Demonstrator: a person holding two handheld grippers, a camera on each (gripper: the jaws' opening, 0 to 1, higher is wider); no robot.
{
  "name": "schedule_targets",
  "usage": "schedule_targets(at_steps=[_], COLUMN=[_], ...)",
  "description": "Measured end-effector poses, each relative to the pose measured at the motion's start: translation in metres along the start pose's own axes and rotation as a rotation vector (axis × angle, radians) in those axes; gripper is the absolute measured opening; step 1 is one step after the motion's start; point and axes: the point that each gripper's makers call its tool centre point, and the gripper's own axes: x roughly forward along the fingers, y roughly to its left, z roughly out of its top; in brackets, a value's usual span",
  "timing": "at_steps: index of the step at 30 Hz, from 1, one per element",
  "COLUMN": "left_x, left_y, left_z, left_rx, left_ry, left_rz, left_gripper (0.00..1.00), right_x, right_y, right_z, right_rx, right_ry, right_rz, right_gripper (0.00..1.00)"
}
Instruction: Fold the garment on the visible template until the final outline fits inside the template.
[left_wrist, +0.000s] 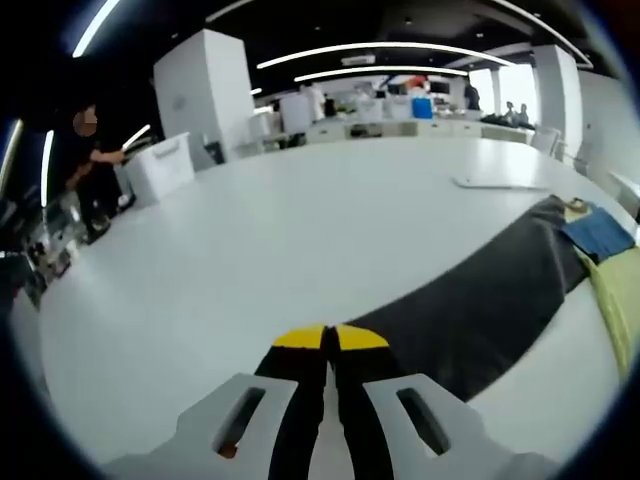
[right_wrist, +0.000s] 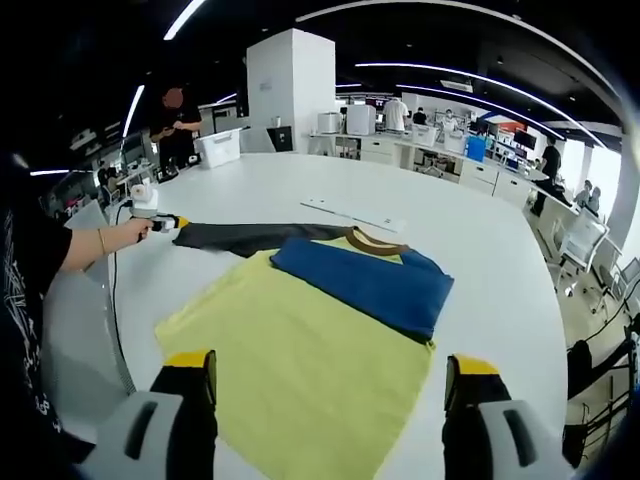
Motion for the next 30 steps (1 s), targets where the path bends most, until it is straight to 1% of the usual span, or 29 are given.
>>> schedule_targets(at_steps=[3, 7, 10, 12, 19, 25, 30], left_x=[0.006, 0.013, 0.015, 0.017, 0.024, 0.033, 0.035], left_y=[0.002, 0.007, 0.007, 0.007, 0.009, 0.012, 0.014], left_z=[-0.002, -0.002, -0.001, -0.002, -0.004, -0.003, -0.003], left_rx=[0.018, -0.016, -0.022, -0.005, 0.005, 0.031, 0.006], left_ry=[0.01, 0.01, 0.008, 0.01, 0.019, 0.019, 0.02], left_rz=[0.001, 0.003, 0.004, 0.004, 0.006, 0.01, 0.016], left_gripper=[0.0, 0.0, 0.0, 0.0, 0.0, 0.0, 0.0], right_x=[-0.001, -0.002, -0.003, -0.003, -0.004, -0.002, 0.0], right_y=[0.0, -0.001, -0.003, -0.003, -0.002, -0.003, -0.002], right_z=[-0.001, -0.003, -0.003, -0.002, 0.0, 0.004, 0.005], right_rx=[-0.002, 0.0, 0.001, 0.003, 0.002, 0.016, 0.014], right_ry=[0.008, 0.011, 0.012, 0.006, 0.007, -0.001, -0.002], right_rz=[0.0, -0.006, -0.011, -0.014, -0.012, -0.017, -0.015], right_gripper=[0.95, 0.95, 0.95, 0.95, 0.95, 0.95, 0.95])
